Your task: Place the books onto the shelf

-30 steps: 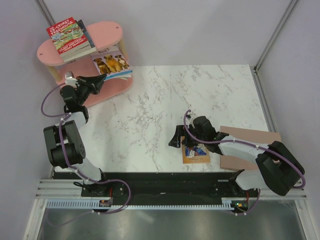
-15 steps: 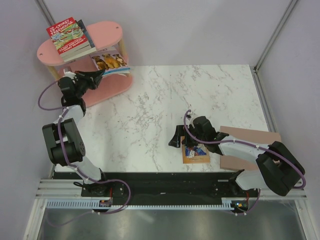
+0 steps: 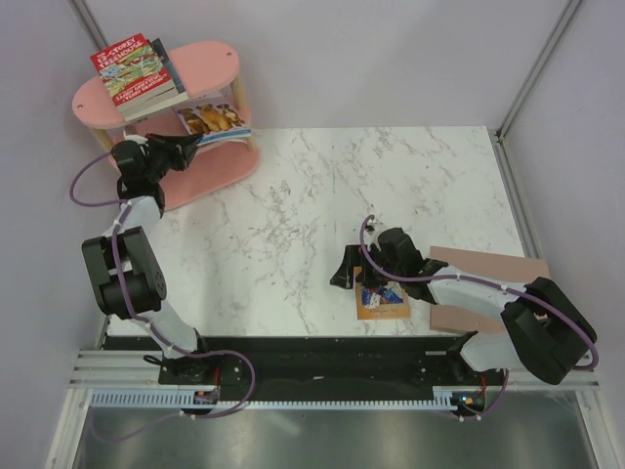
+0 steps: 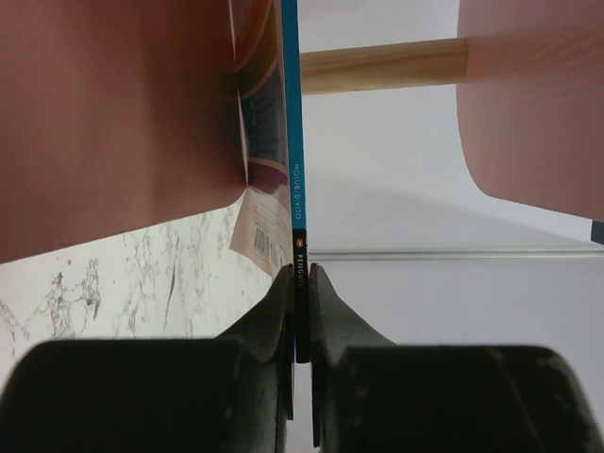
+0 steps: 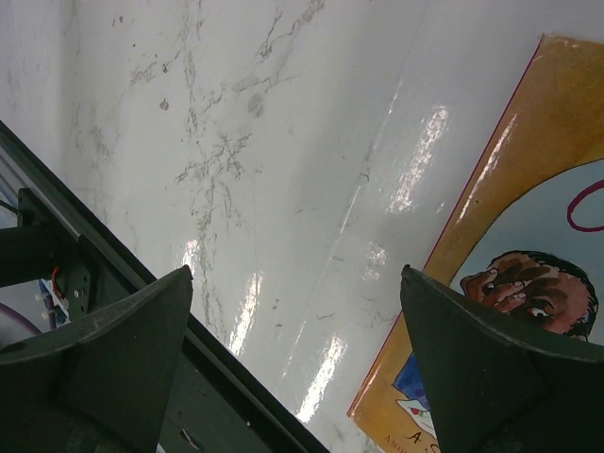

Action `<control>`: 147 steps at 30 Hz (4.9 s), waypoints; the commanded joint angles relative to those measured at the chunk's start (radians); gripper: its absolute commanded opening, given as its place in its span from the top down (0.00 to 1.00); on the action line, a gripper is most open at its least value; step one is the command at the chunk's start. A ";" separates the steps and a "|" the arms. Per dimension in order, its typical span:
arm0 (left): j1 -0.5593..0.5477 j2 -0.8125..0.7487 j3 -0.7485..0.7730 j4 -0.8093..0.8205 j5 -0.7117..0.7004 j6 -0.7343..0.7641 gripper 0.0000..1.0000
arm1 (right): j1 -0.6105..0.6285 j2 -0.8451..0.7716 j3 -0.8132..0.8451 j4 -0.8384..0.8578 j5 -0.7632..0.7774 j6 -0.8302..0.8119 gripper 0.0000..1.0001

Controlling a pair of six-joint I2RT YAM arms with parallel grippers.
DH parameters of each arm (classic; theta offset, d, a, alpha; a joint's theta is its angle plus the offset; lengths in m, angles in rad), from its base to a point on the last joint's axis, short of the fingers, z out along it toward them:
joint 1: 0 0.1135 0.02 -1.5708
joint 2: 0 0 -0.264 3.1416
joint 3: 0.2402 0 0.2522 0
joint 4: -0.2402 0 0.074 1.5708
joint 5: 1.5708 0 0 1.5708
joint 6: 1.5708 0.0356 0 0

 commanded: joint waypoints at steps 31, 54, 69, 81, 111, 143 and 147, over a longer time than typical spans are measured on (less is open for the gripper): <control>-0.005 -0.039 0.225 -0.653 -0.196 0.329 0.35 | 0.006 -0.070 -0.040 0.041 0.002 0.028 0.02; -0.022 -0.576 -0.258 -0.446 -0.339 0.562 0.04 | 0.005 -0.209 0.024 -0.204 0.258 -0.038 0.02; -0.850 -0.448 -0.387 -0.615 -0.515 0.599 0.98 | -0.219 -0.286 0.101 -0.709 0.497 -0.027 0.03; -1.229 0.171 0.125 -0.758 -0.470 0.685 0.98 | -0.276 -0.226 0.003 -0.631 0.367 0.050 0.08; -1.292 0.442 0.377 -1.104 -0.590 0.705 0.98 | -0.285 -0.467 -0.124 -0.286 0.008 0.028 0.09; -1.293 0.250 0.285 -1.072 -0.696 0.728 0.98 | -0.285 -0.697 -0.121 -0.436 0.316 0.020 0.05; -1.293 0.260 0.289 -1.071 -0.684 0.726 0.98 | -0.287 -0.630 -0.110 -0.518 0.396 0.057 0.06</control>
